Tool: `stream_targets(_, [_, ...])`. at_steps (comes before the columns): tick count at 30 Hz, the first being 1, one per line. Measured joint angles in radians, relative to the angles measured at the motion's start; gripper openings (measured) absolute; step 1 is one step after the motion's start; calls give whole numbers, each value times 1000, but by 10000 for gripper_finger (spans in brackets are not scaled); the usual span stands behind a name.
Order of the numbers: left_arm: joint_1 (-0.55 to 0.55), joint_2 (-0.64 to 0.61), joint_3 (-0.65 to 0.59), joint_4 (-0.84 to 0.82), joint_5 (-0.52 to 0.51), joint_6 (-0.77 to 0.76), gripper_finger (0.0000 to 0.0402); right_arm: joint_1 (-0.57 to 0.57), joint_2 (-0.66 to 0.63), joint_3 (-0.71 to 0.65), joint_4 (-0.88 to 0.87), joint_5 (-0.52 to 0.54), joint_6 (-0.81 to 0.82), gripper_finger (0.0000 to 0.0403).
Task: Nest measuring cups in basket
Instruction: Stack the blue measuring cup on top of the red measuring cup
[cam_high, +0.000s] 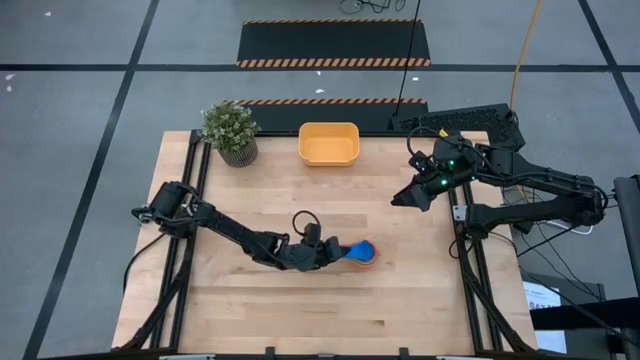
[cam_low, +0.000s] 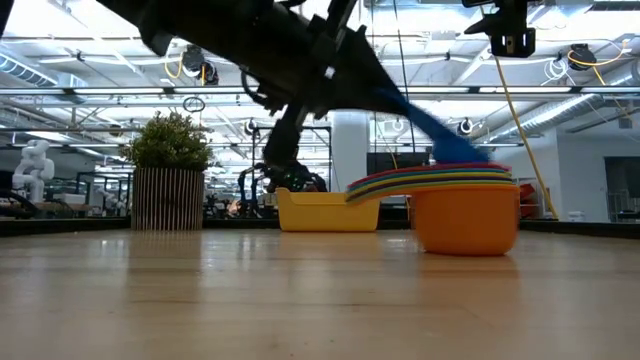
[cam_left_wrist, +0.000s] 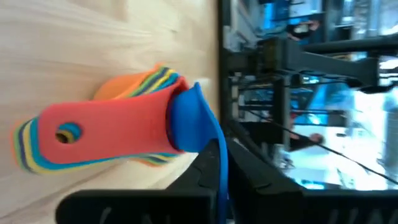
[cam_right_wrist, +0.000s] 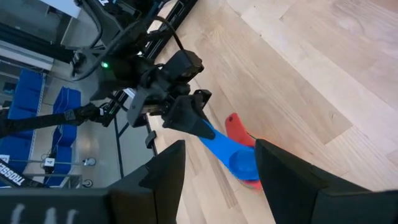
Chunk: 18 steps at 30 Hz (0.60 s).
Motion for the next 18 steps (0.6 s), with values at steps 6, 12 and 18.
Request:
stream_targets(6, [3,0,0,108,0,59,12,0,0,0,0,0,0,185])
stream_targets(12, [4,0,0,123,1,104,16,0,0,0,0,1,1,185])
stream_targets(18, [39,0,0,100,56,197,13,0,0,0,1,2,1,185])
